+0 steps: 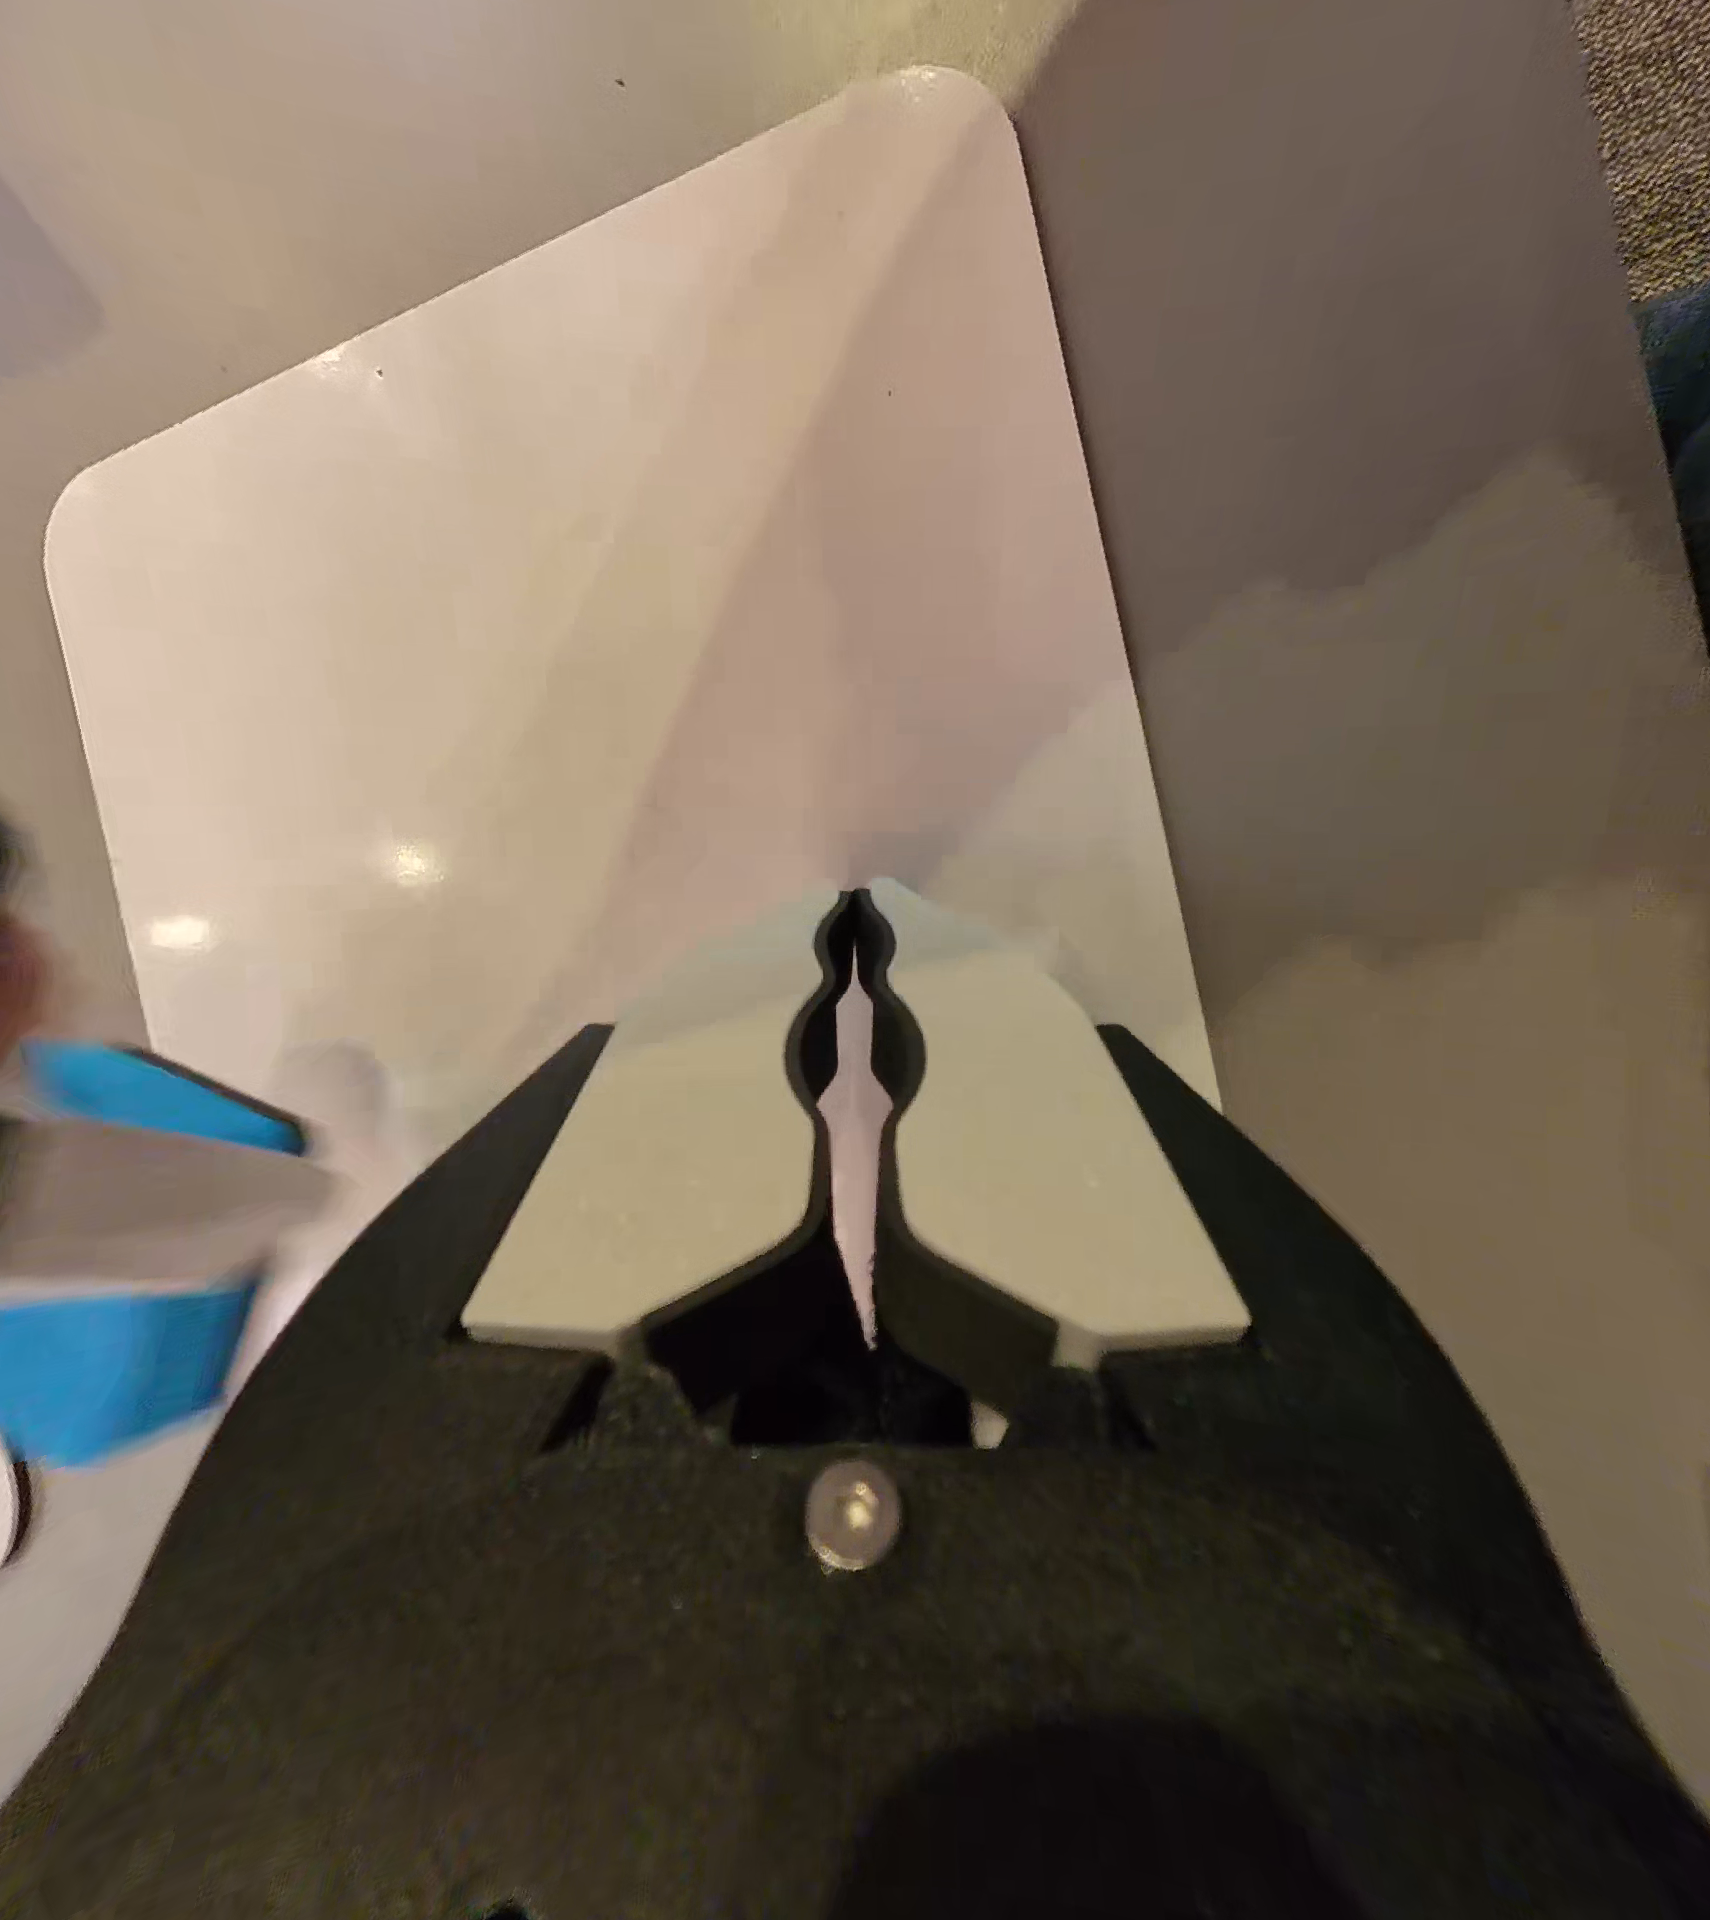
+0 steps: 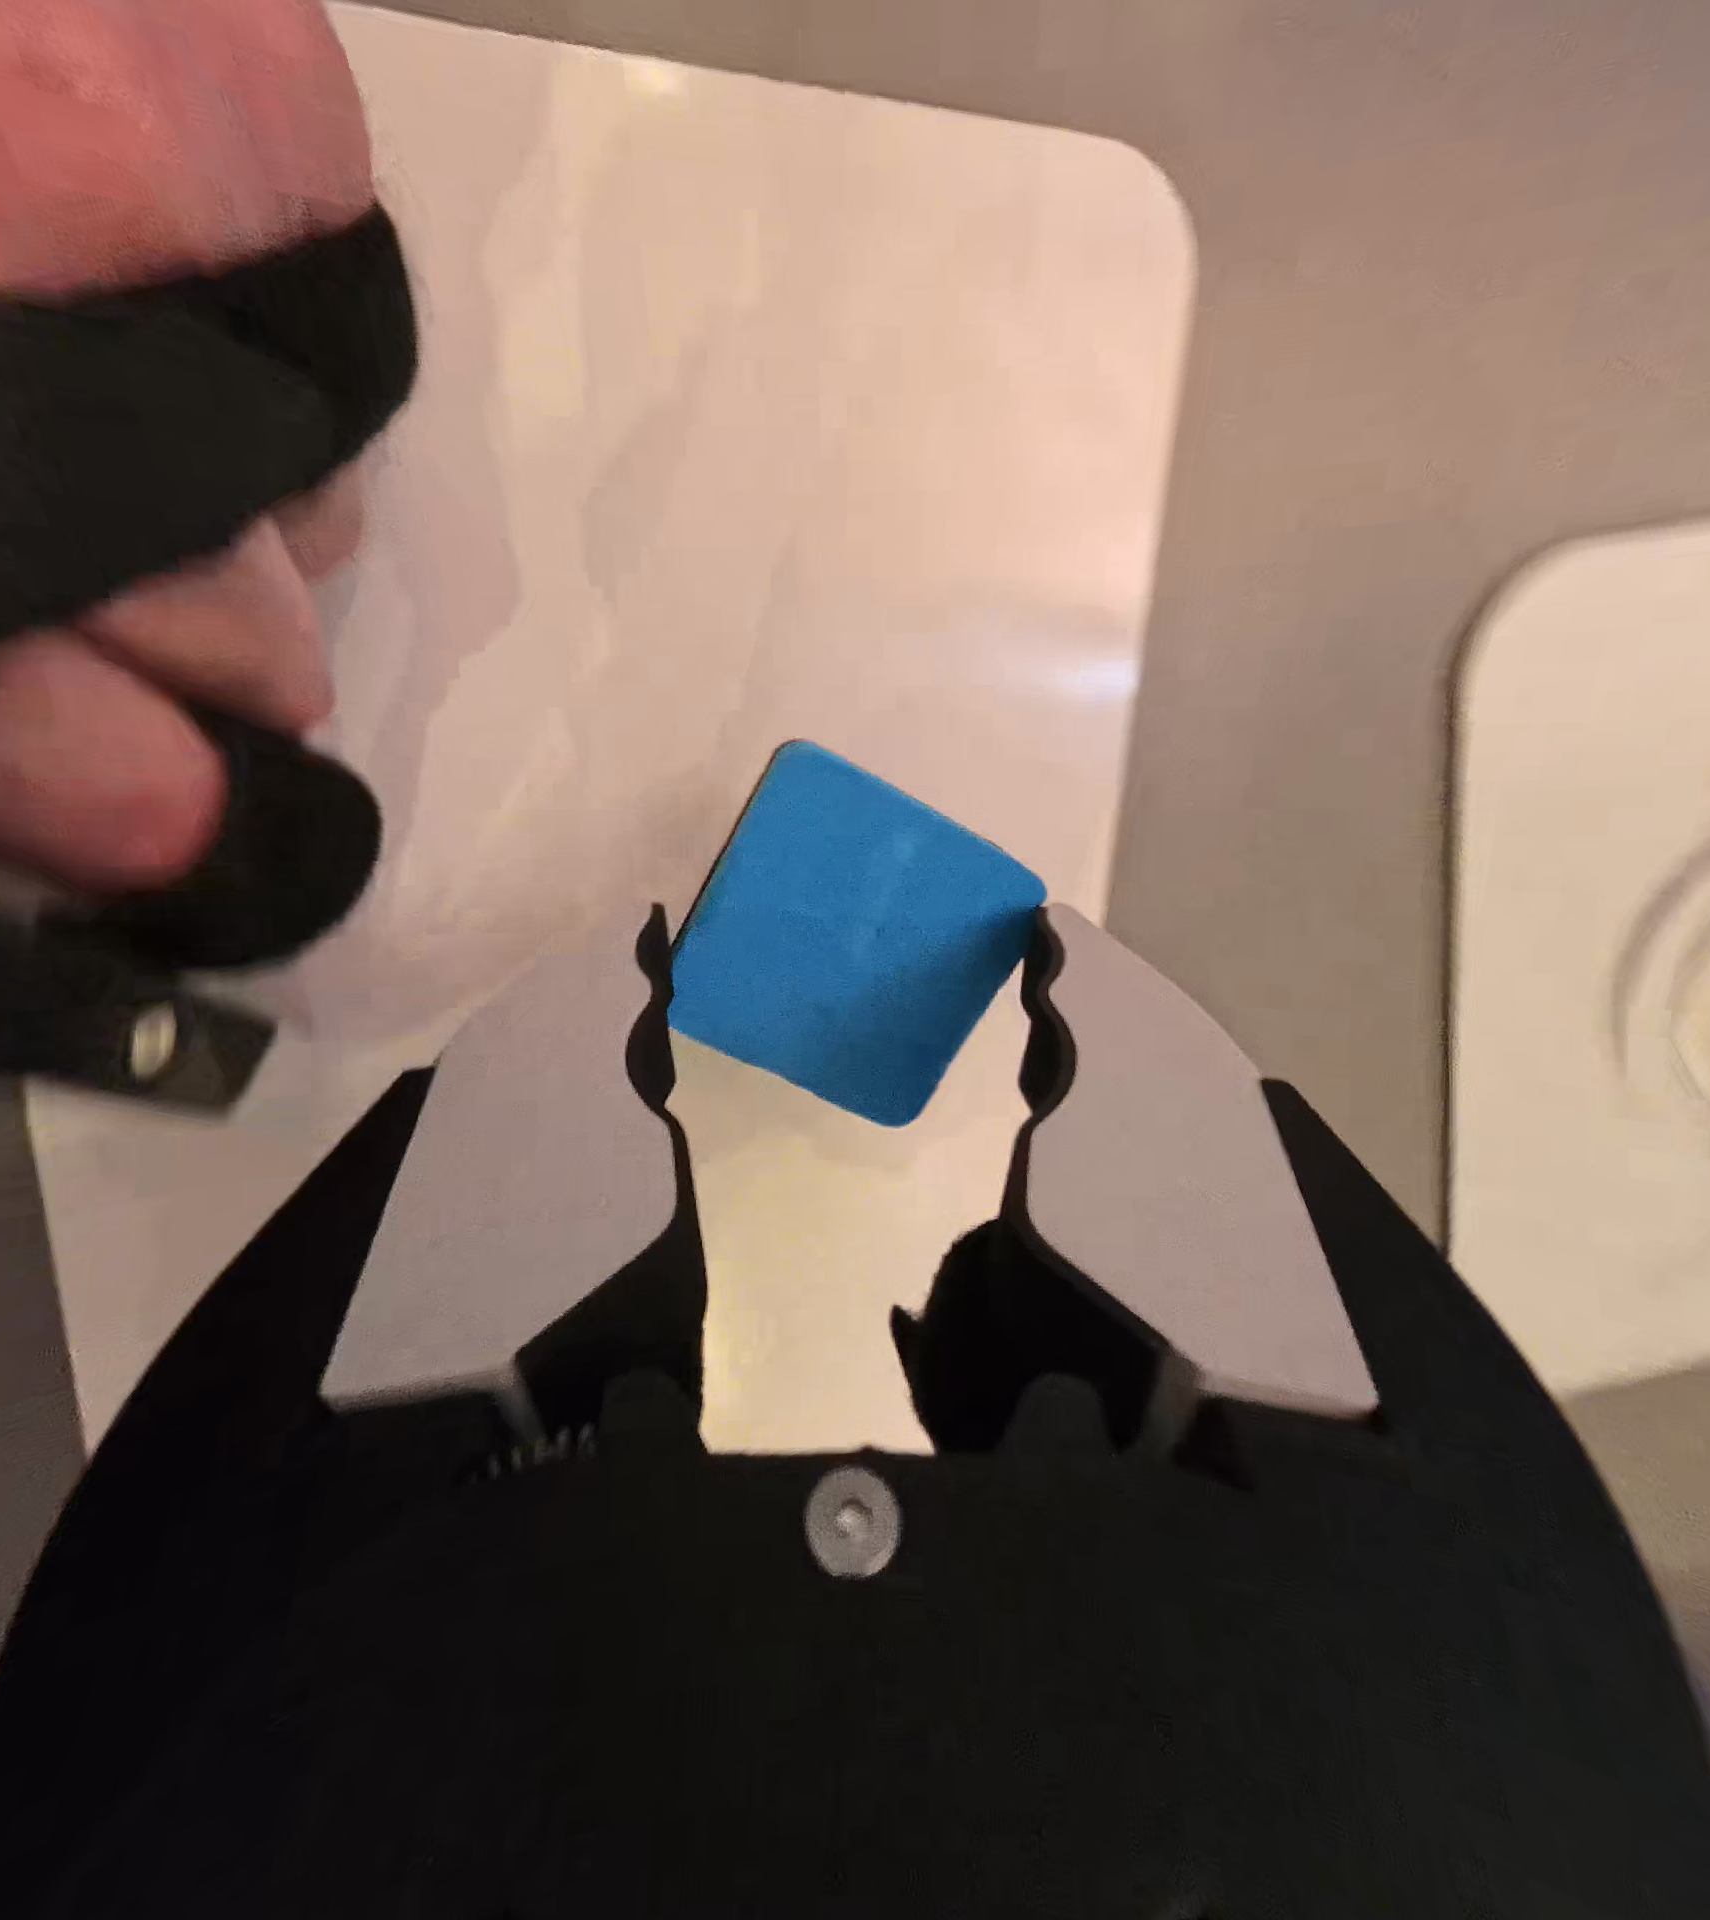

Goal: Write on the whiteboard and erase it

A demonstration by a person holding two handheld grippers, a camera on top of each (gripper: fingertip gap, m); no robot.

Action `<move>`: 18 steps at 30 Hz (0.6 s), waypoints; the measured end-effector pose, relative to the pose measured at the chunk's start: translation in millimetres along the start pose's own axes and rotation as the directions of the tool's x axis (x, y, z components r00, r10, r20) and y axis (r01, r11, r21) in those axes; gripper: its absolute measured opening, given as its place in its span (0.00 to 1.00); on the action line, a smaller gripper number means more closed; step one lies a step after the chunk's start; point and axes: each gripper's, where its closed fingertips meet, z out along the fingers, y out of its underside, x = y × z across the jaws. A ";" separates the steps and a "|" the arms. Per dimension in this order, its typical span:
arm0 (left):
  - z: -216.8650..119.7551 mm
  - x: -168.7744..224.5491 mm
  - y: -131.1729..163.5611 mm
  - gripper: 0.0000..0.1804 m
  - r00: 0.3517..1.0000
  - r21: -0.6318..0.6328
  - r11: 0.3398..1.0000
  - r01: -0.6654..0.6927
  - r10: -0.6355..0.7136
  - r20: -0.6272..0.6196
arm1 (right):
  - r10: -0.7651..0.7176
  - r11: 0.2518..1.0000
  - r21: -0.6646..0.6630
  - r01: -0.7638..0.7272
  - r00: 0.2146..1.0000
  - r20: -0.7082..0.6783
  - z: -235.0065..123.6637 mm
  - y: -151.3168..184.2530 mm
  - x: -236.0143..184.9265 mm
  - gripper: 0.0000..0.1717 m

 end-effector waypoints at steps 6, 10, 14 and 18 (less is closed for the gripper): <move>0.2 -7.3 2.9 0.00 0.999 0.012 0.999 0.033 -0.033 -0.012 | 0.358 0.933 0.168 -0.318 0.866 -0.349 -133.5 89.9 94.5 0.39; 0.4 -23.7 10.1 0.00 0.997 0.023 0.997 0.074 -0.074 0.010 | 0.566 0.809 0.239 -0.536 0.603 -0.563 -213.7 206.1 164.6 0.39; -0.5 -39.4 14.9 0.00 0.993 0.043 0.993 0.107 -0.109 0.042 | 0.685 0.656 0.259 -0.709 0.414 -0.600 -228.8 314.8 199.9 0.39; 1.6 -44.9 18.4 0.00 0.991 0.051 0.990 0.130 -0.132 0.039 | 0.717 0.534 0.182 -0.825 0.328 -0.616 -202.0 392.7 213.4 0.39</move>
